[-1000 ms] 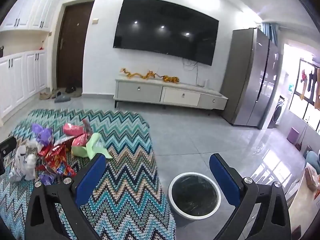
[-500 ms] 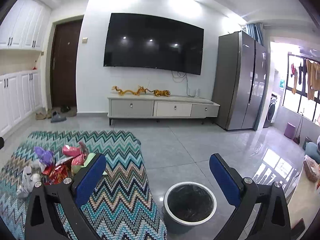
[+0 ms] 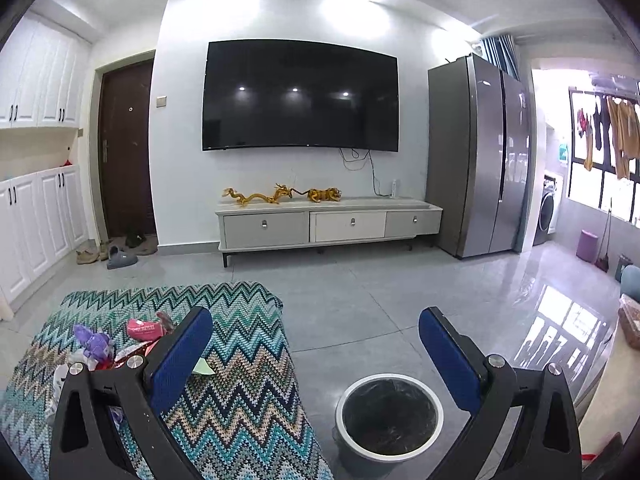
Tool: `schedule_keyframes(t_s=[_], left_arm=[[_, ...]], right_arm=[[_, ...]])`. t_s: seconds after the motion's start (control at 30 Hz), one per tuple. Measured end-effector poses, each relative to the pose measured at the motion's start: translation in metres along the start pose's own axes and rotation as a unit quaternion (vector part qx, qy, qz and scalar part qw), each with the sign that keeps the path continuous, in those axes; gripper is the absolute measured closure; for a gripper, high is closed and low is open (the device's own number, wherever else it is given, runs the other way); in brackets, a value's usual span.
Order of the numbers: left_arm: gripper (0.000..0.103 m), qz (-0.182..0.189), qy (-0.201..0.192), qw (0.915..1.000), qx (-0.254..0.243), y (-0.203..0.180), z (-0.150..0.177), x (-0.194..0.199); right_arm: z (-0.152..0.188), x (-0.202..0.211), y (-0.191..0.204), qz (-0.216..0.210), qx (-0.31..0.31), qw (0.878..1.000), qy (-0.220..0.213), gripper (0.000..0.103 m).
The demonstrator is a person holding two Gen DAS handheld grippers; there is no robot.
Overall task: Collect trash
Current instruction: 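Move both tools toward the trash pile on the zigzag rug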
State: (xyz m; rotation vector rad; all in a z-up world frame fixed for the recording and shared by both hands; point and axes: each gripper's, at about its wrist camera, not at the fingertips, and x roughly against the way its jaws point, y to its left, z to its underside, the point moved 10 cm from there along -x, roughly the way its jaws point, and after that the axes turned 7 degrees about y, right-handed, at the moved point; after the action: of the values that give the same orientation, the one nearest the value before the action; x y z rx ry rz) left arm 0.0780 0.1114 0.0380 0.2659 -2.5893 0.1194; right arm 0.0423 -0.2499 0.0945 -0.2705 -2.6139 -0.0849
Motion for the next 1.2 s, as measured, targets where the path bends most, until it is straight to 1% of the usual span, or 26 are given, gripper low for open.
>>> schedule_keyframes(t_s=[0.17, 0.33, 0.43, 0.53, 0.6, 0.7, 0.83, 0.93, 1.03, 1.1, 1.2], left_arm=[[0.005, -0.012, 0.007, 0.9999, 0.0, 0.009, 0.0, -0.014], [0.005, -0.023, 0.023, 0.9995, 0.0, 0.021, 0.004, -0.031], [0.005, -0.028, 0.035, 0.999, -0.001, 0.026, 0.008, -0.042], [0.005, -0.025, 0.048, 0.9985, -0.002, 0.03, 0.014, -0.05], [0.005, -0.022, 0.059, 0.998, -0.005, 0.031, 0.022, -0.056], [0.005, -0.009, 0.079, 0.9968, -0.011, 0.027, 0.037, -0.063], [0.005, 0.021, 0.106, 0.9939, -0.024, 0.013, 0.059, -0.071], [0.005, 0.052, 0.128, 0.9896, -0.037, -0.002, 0.077, -0.077], [0.005, 0.08, 0.149, 0.9845, -0.046, -0.014, 0.093, -0.082], [0.005, 0.094, 0.158, 0.9817, -0.05, -0.019, 0.101, -0.084], [0.007, 0.111, 0.172, 0.9774, -0.054, -0.024, 0.112, -0.088]], right_arm=[[-0.007, -0.008, -0.009, -0.004, -0.023, 1.0, -0.004, 0.0], [-0.012, -0.017, -0.006, -0.007, -0.021, 1.0, -0.002, 0.0], [-0.014, -0.025, 0.001, -0.018, -0.016, 1.0, 0.006, 0.0], [-0.013, -0.032, 0.014, -0.033, -0.005, 0.999, 0.013, 0.0], [-0.012, -0.037, 0.026, -0.052, 0.003, 0.998, 0.021, 0.0], [-0.006, -0.046, 0.051, -0.09, 0.021, 0.995, 0.044, 0.0], [0.013, -0.057, 0.093, -0.137, 0.063, 0.985, 0.08, 0.0], [0.028, -0.064, 0.125, -0.174, 0.088, 0.975, 0.108, 0.002], [0.045, -0.071, 0.155, -0.207, 0.11, 0.963, 0.136, 0.008], [0.057, -0.075, 0.174, -0.232, 0.121, 0.952, 0.159, 0.014], [0.075, -0.084, 0.197, -0.257, 0.135, 0.938, 0.188, 0.018]])
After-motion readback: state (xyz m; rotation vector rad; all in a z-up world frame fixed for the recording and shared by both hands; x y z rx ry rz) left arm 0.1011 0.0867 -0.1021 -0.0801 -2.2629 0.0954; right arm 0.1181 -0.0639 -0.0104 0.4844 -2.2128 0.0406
